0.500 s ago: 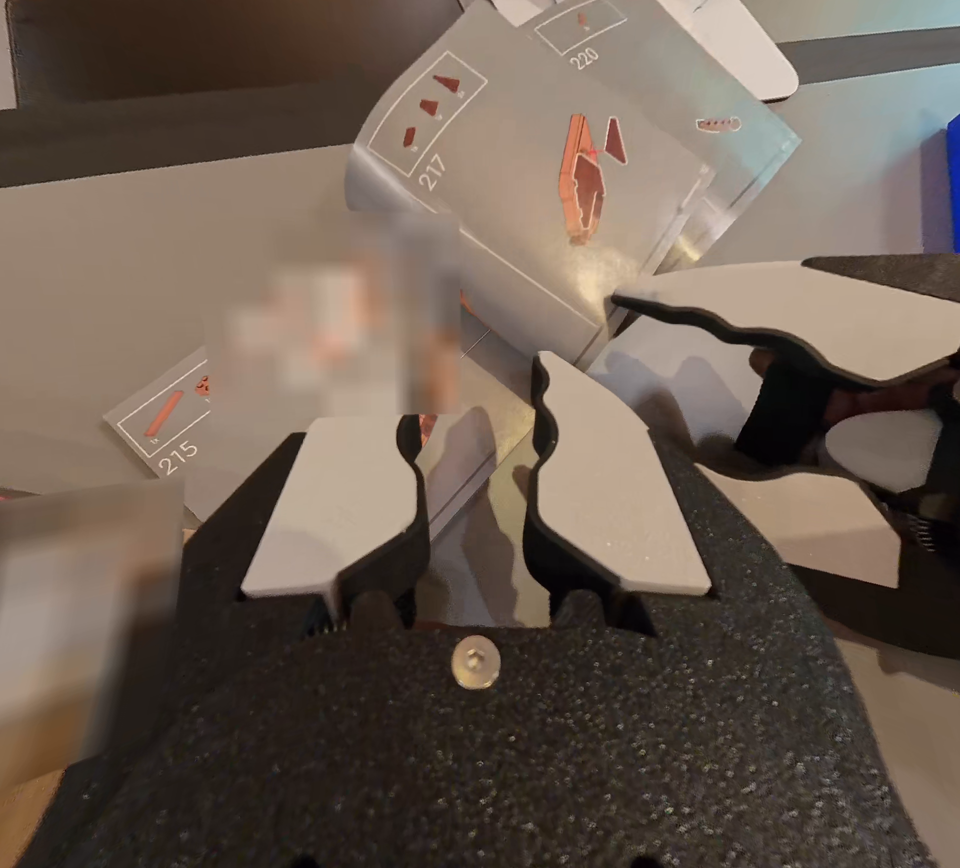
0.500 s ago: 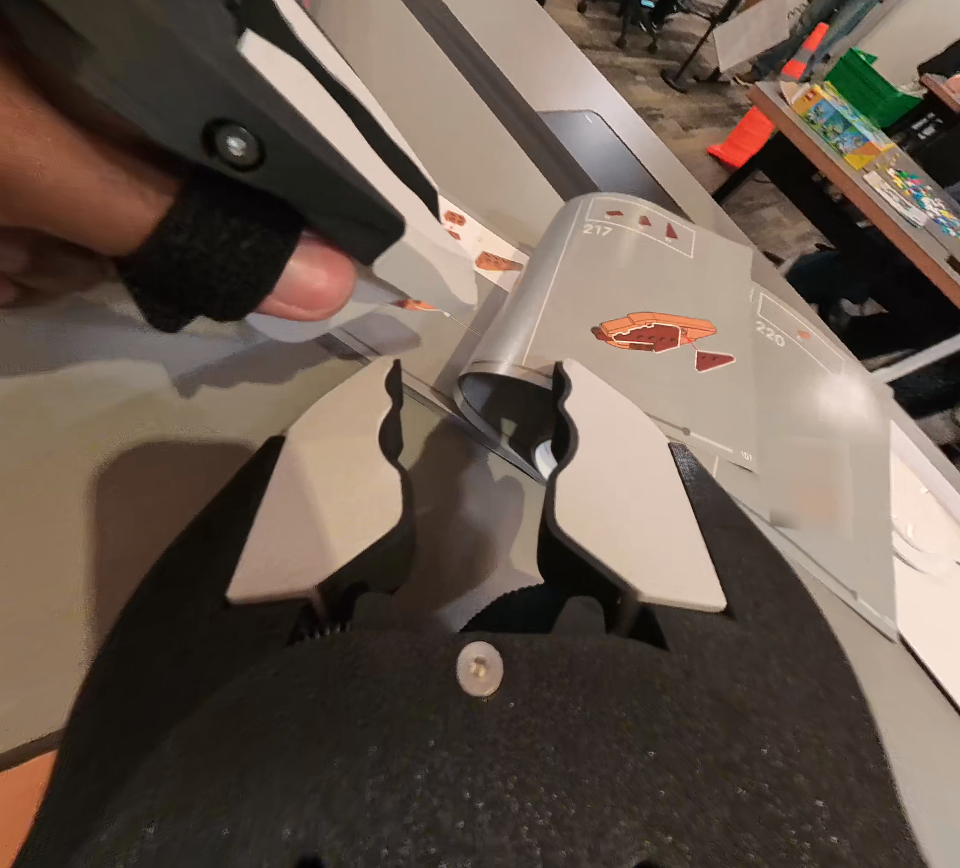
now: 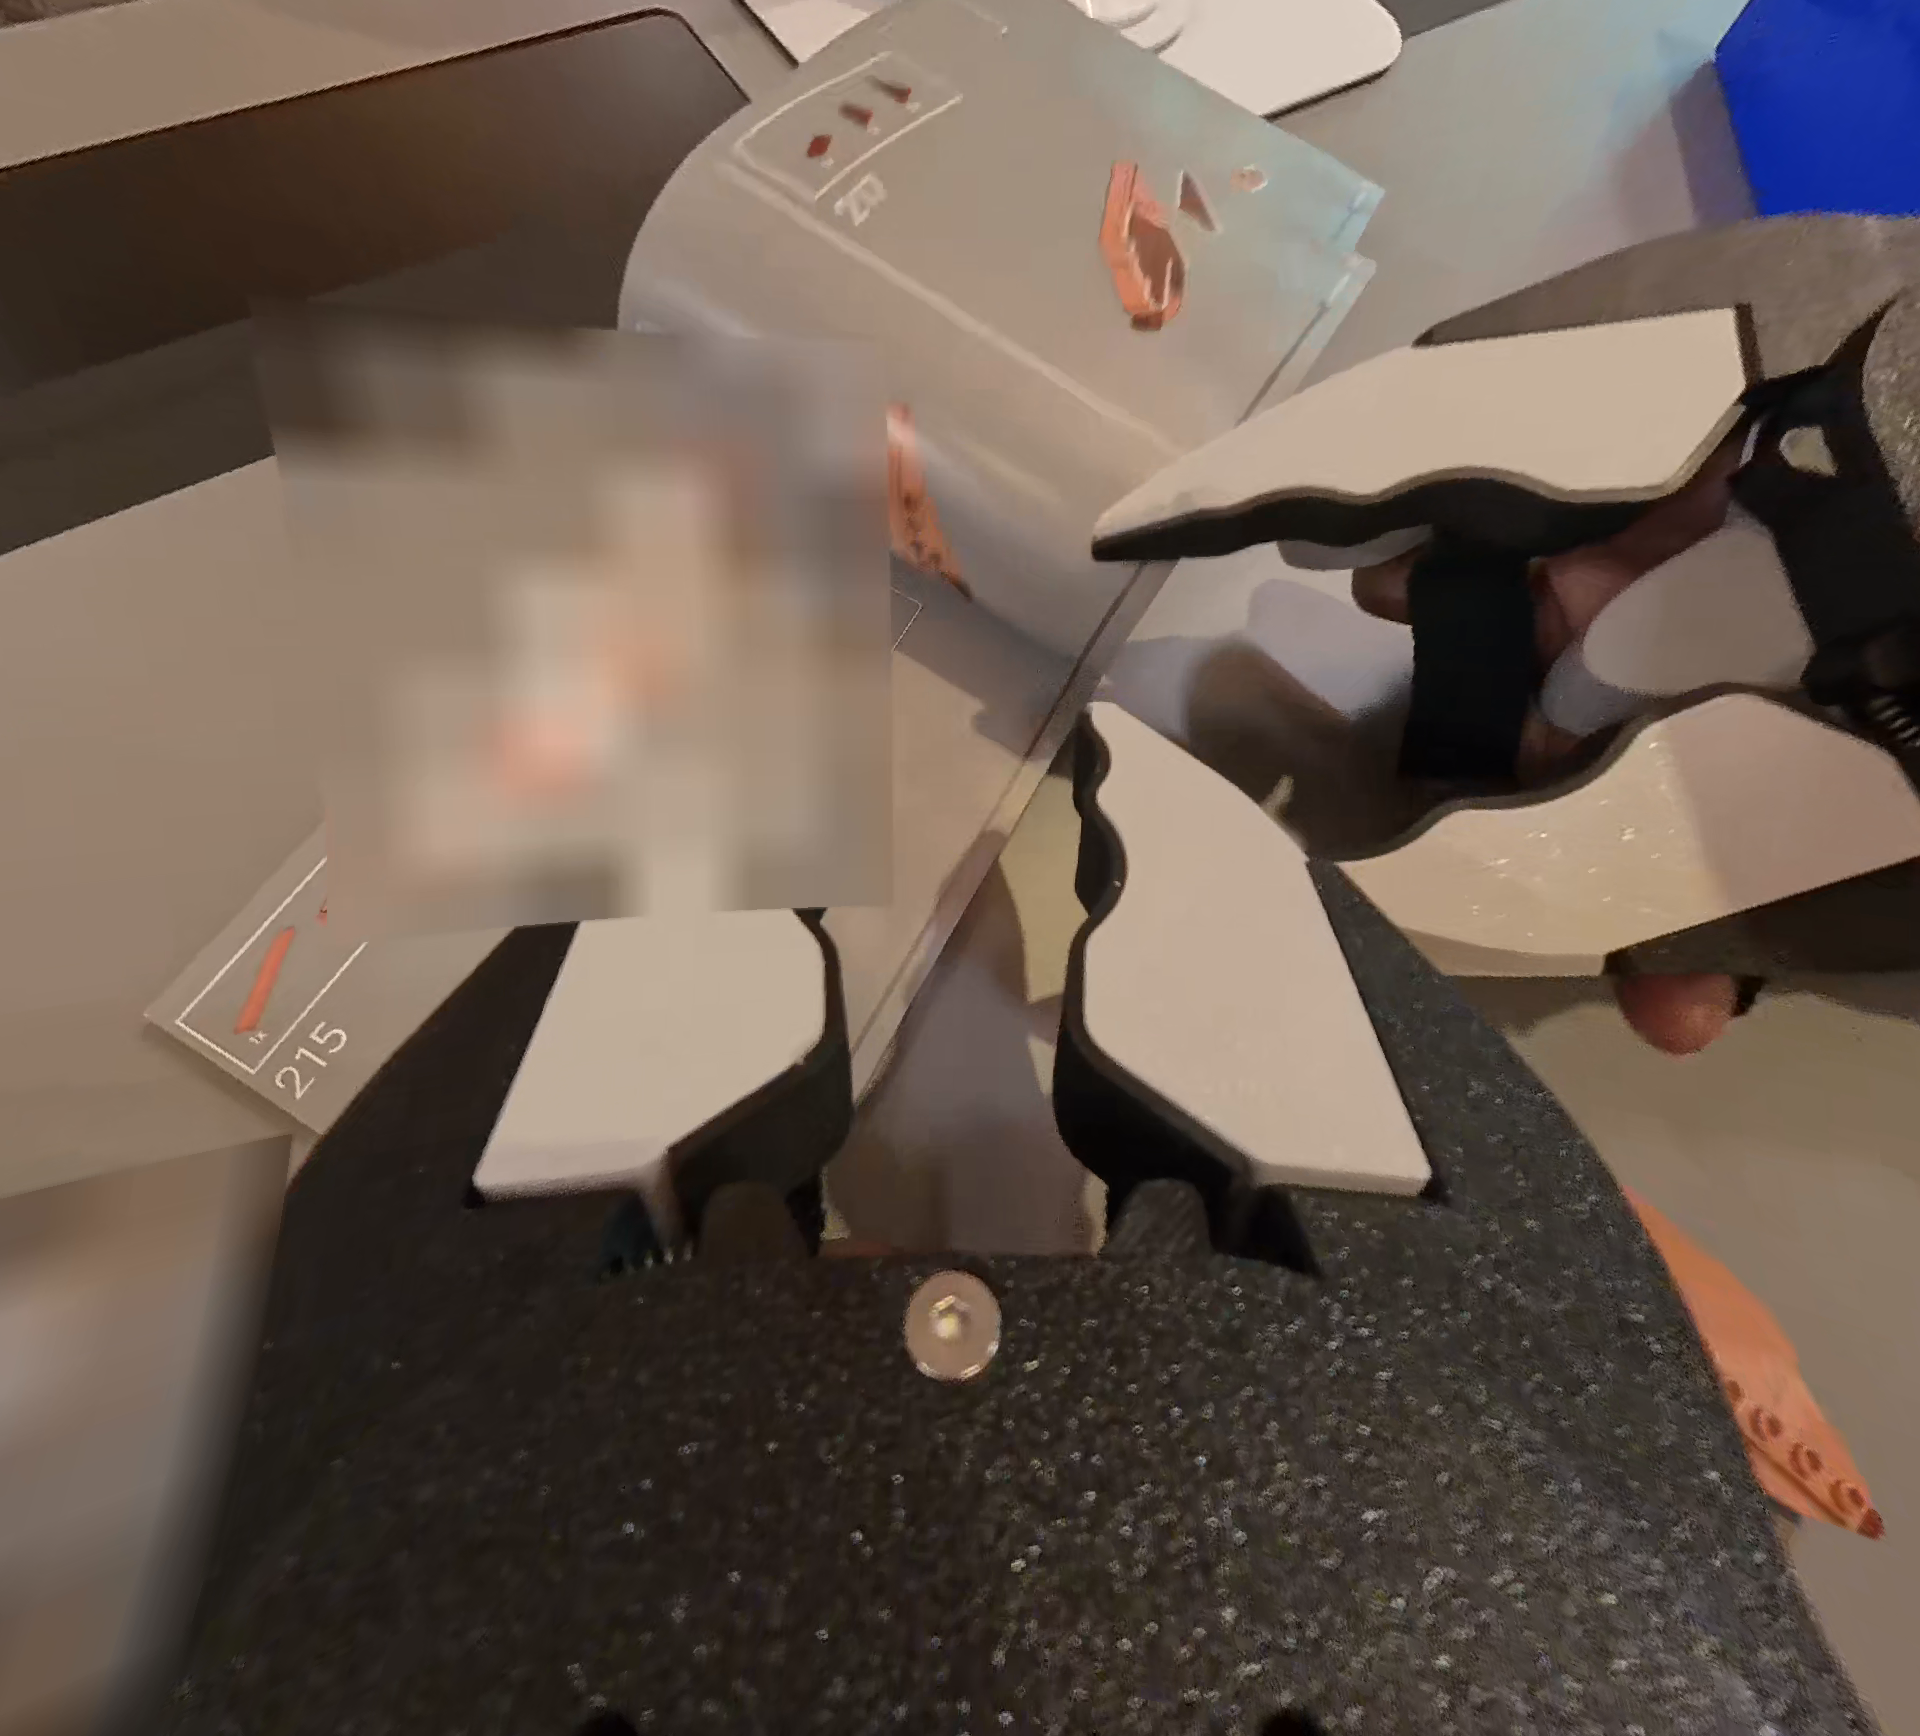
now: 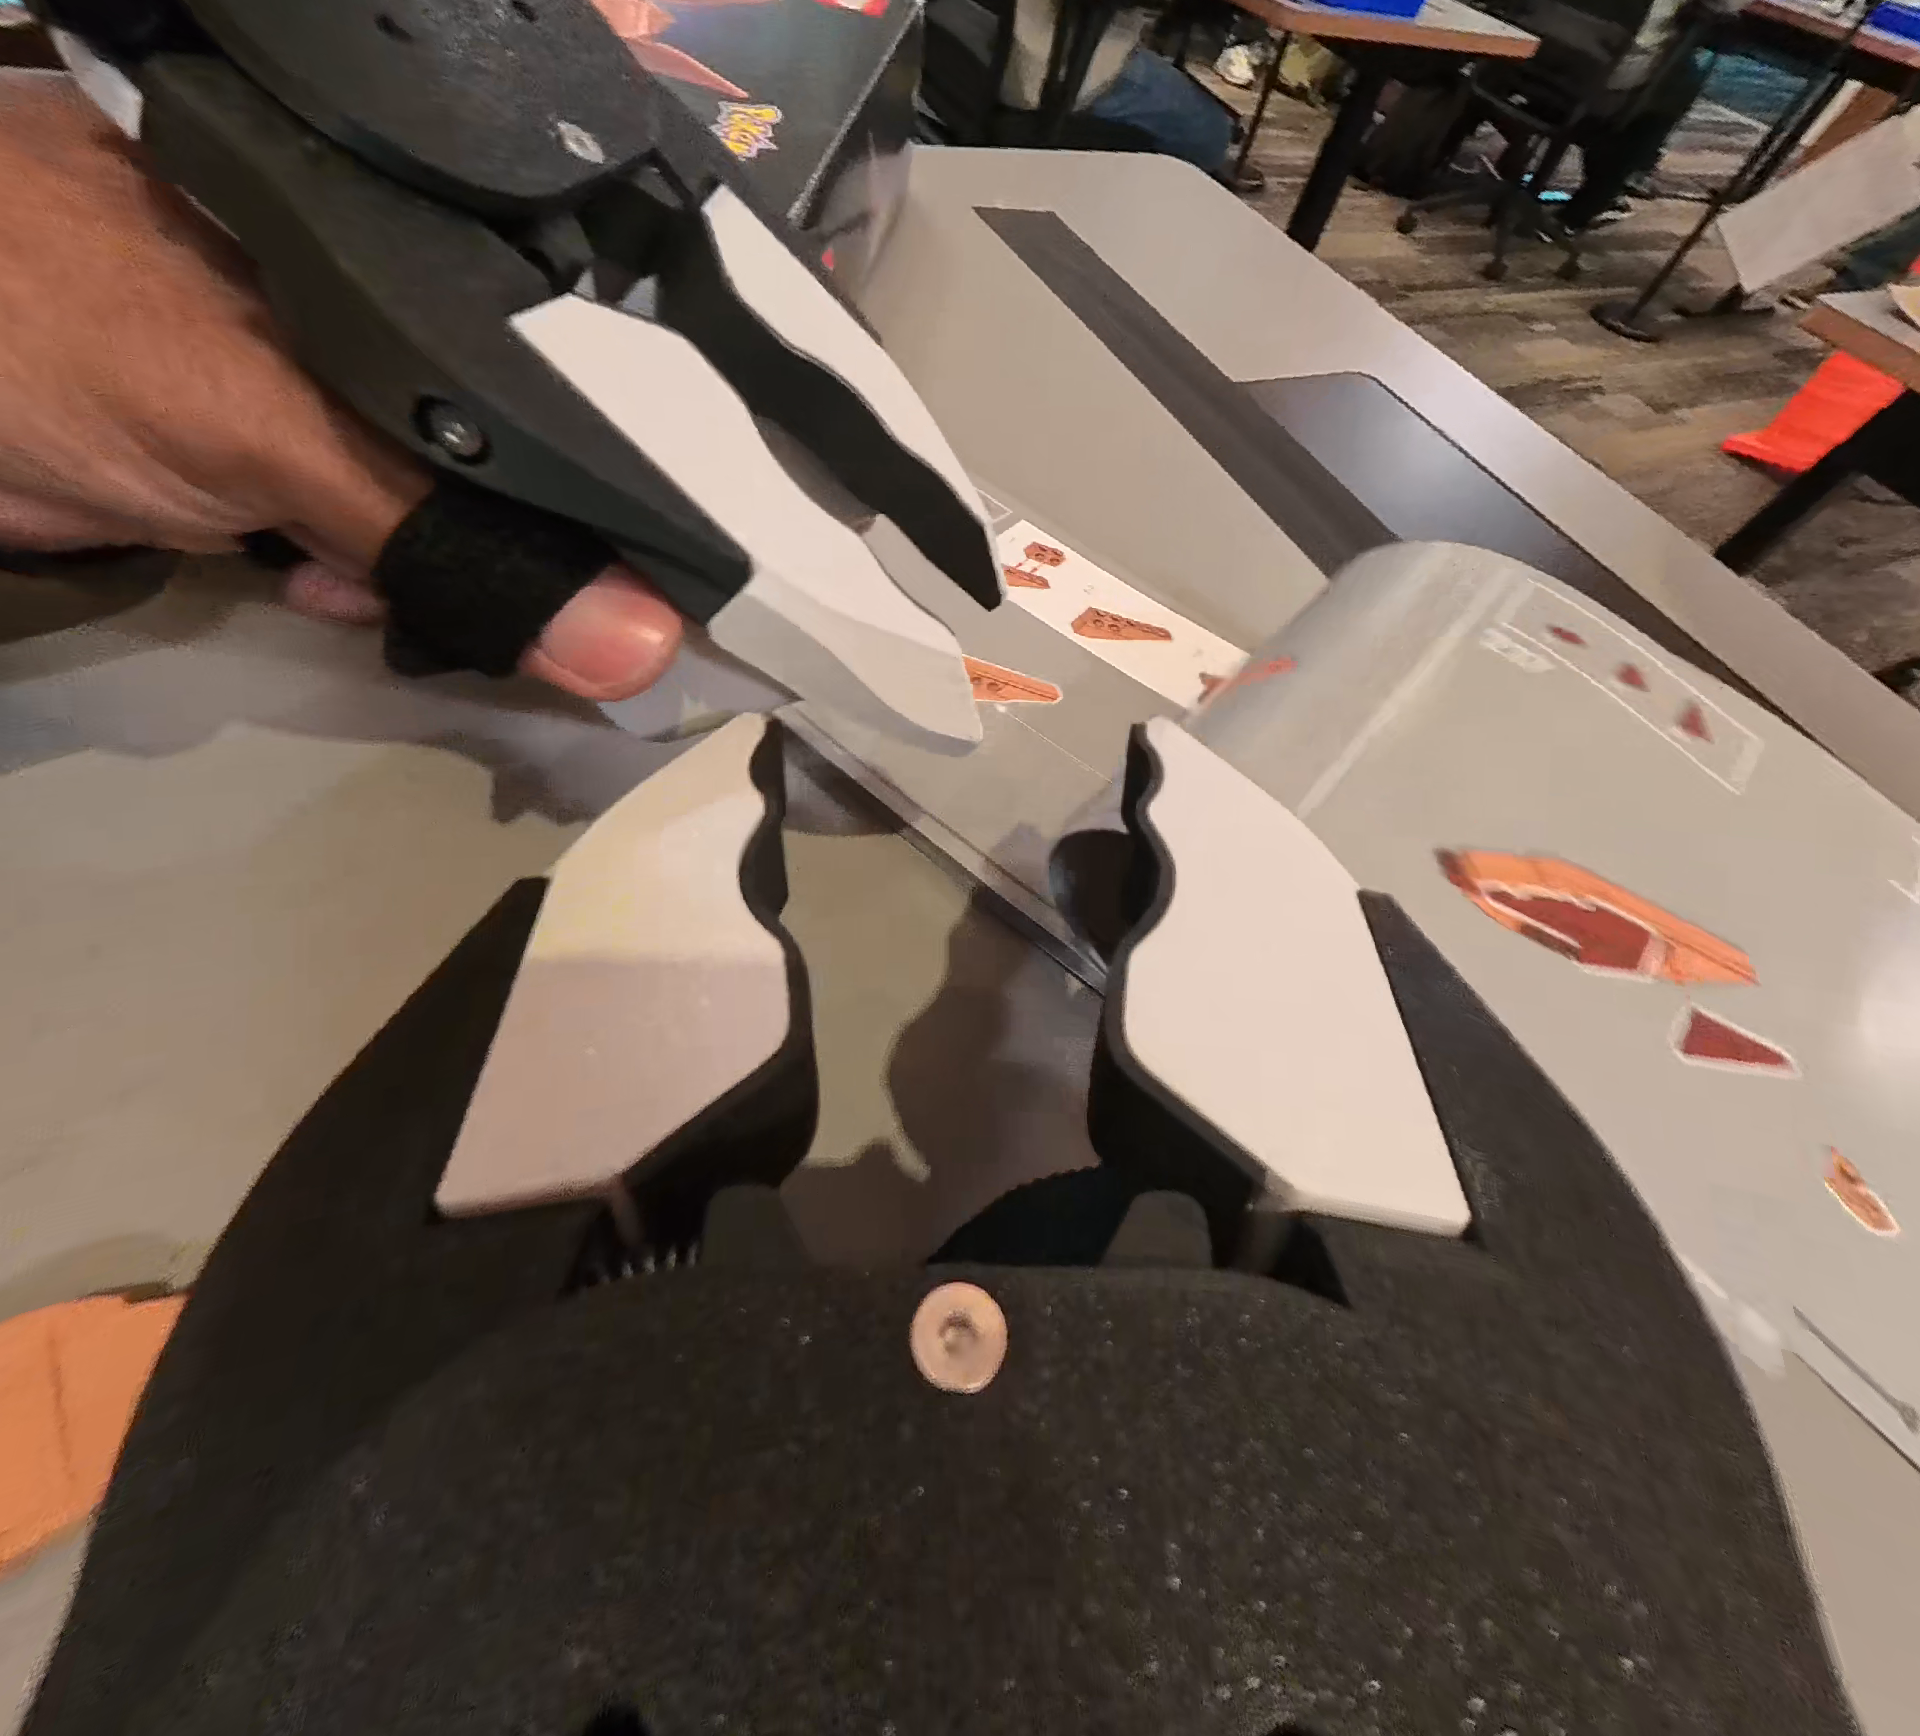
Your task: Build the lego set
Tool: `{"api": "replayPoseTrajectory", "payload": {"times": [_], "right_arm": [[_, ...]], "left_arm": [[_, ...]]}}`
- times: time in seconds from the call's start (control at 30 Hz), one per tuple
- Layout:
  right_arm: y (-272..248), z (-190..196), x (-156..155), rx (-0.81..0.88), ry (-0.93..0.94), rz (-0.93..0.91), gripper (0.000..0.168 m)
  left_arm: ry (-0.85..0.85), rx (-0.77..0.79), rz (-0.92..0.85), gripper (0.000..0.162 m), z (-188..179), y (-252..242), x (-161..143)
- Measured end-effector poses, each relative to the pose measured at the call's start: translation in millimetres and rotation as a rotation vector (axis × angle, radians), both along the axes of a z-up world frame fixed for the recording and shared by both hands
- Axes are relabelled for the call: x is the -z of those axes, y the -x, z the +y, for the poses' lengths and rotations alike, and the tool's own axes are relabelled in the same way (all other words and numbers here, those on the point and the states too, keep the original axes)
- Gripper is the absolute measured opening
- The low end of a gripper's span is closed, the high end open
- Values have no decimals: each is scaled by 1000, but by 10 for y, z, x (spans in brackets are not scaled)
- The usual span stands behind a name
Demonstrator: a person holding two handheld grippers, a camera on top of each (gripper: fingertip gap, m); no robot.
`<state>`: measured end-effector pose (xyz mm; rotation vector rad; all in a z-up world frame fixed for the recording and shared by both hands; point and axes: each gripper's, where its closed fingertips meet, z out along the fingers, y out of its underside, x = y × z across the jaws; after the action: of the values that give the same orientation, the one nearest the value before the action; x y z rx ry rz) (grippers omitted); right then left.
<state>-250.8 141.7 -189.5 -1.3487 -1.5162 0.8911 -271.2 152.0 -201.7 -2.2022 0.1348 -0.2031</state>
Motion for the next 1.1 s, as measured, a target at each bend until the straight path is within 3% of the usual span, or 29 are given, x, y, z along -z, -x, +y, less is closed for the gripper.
{"api": "replayPoseTrajectory", "payload": {"times": [0.17,0.3,0.43,0.53,0.77,1.1], "right_arm": [[-96,103,-118,38,-50,29,63],[-317,503,-128,237,-142,-32,66],[-478,785,-41,343,-18,-64,75],[-476,804,84,333,67,-116,80],[-447,732,132,316,54,-132,80],[-313,487,249,324,-284,-251,74]], "left_arm": [[17,-1,41,45,-1,24,60],[12,2,53,45,9,-6,56],[10,2,56,45,16,-23,60],[14,3,55,45,17,-27,71],[22,-7,56,45,5,6,79],[15,-11,63,45,37,-2,127]]}}
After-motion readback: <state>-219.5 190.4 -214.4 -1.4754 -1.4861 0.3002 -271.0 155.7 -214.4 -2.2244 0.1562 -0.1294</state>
